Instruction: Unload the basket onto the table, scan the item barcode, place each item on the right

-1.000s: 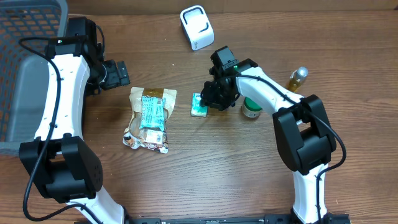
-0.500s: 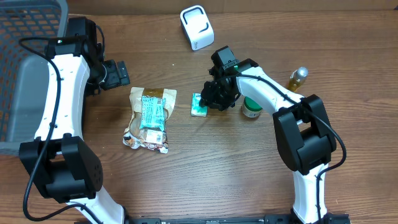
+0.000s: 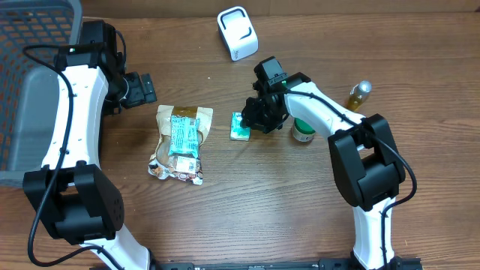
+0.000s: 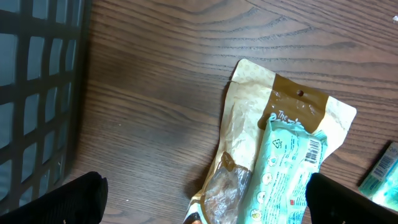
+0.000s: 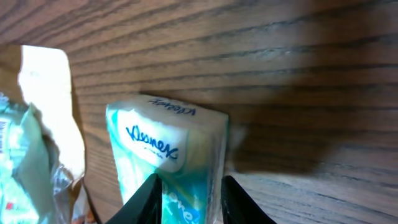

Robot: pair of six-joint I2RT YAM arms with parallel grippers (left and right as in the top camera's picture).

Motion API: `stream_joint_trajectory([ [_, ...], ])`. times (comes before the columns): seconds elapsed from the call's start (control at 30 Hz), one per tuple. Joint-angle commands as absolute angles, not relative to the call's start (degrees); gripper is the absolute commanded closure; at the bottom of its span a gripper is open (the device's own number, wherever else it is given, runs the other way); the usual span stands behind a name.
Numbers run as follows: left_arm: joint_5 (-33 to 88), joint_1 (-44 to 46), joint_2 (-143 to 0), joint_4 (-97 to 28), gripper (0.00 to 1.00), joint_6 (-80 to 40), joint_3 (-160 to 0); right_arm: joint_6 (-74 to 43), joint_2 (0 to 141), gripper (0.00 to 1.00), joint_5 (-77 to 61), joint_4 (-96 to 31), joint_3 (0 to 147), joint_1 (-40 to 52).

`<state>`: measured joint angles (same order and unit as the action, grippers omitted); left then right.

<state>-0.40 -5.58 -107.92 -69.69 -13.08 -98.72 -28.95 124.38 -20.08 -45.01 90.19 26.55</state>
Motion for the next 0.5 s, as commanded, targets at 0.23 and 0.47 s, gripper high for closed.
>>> stream_joint_trajectory([
  [0.23,0.0,-5.2,-107.6,-69.8,0.01,-12.2,-98.6,-31.8,123.5,0.72,-14.6,-43.8,89.6,28.8],
  [0.47,0.0,-5.2,-107.6,-69.8,0.01,-12.2,-98.6,-31.7,123.5,0.74,-14.6,-43.8,89.6,28.8],
])
